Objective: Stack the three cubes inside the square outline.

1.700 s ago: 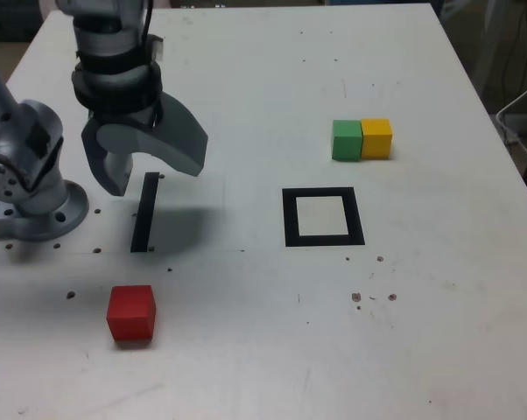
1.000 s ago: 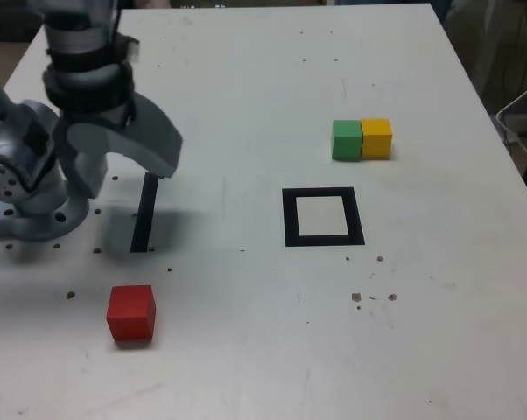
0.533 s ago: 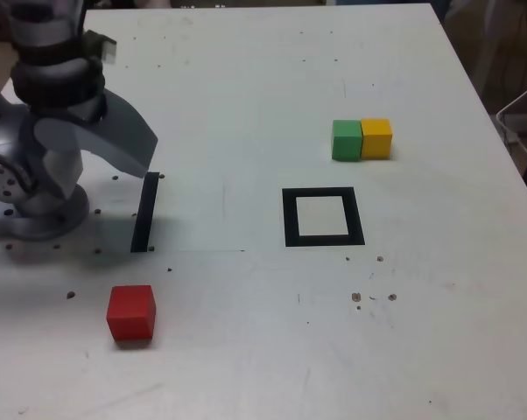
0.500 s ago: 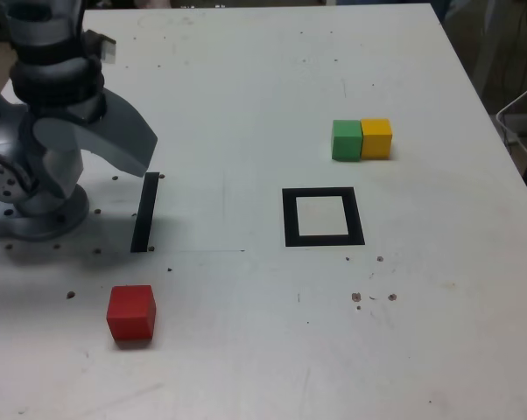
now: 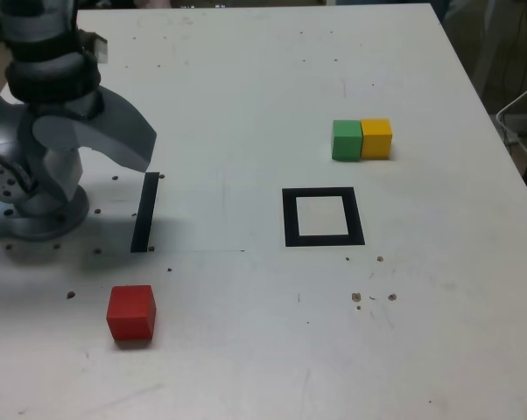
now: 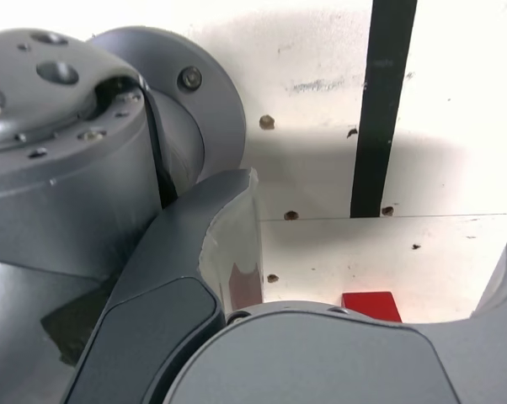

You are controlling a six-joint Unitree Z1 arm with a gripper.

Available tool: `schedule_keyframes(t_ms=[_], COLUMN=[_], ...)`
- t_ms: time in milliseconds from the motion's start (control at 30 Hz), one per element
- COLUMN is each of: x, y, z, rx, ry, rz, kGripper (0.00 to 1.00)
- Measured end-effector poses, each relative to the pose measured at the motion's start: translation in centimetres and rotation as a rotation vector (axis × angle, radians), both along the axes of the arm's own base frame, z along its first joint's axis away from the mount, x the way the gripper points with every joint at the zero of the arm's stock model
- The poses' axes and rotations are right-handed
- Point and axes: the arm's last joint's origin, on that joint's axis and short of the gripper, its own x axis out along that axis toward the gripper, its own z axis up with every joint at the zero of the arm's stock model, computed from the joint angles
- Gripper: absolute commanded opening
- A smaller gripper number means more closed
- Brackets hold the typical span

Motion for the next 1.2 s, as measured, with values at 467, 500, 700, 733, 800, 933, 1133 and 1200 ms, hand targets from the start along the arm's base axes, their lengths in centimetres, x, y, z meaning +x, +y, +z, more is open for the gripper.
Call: schedule_keyframes(t_ms=[467,500,700,733,800,933,1133,1200], x=[1.4,1.5,2.0,2.1,2.3,2.5,3.0,3.2], y=[-2.4,-2.7,-4.0,-4.2,-4.6,-4.8,-5.4,-5.9], z=[-0.2,-0.3,-0.2,-0.2,-0.2,-0.2,-0.4,-0.6], rx=[-0.013,-0.016,-0.024,-0.024,-0.027,-0.031,-0.041,-0.048], ry=[0.040,0.046,0.058,0.058,0.054,0.046,0.064,0.065], rz=[-0.022,-0.027,-0.051,-0.052,-0.051,-0.044,-0.026,-0.017], kGripper=[0.99,0.99,0.99,0.99,0.99,0.99,0.99,0.99])
